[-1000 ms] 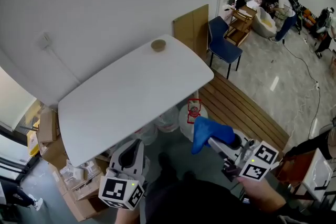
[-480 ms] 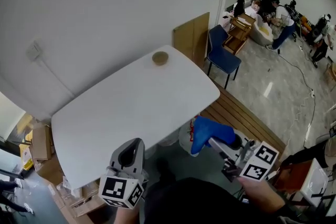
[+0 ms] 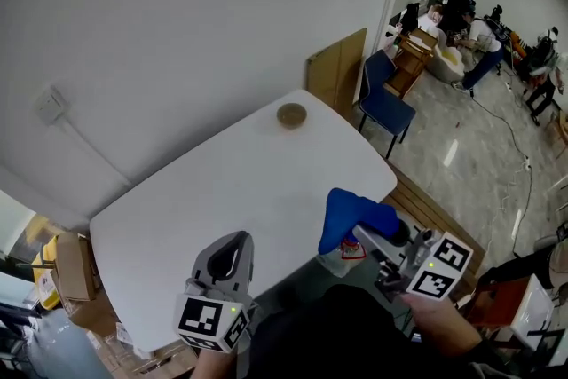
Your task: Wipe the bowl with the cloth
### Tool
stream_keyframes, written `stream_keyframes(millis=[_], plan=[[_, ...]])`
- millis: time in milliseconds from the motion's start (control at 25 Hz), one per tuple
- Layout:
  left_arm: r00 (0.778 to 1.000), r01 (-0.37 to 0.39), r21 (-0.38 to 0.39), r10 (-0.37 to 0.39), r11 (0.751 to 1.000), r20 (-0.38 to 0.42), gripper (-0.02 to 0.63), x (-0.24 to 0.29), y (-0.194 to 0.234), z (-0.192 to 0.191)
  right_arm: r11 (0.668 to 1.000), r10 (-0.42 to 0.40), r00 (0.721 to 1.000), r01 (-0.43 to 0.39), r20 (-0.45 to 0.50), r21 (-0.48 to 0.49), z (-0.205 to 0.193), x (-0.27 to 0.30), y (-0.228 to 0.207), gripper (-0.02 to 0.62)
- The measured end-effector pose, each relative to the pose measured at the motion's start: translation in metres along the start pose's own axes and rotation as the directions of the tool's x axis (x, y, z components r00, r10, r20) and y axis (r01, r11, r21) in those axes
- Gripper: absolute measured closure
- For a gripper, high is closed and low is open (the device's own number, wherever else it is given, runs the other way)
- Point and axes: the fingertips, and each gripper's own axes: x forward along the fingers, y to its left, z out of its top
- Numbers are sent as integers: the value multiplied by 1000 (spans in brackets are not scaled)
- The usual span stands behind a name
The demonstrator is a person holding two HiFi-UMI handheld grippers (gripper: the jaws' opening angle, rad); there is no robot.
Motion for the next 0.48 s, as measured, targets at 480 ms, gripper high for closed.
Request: stream_keyframes(millis=[480], plan=[[999,31,25,-30,999,-45,581,79,31,9,998,-8,999,11,-47,58,0,40,-53,518]])
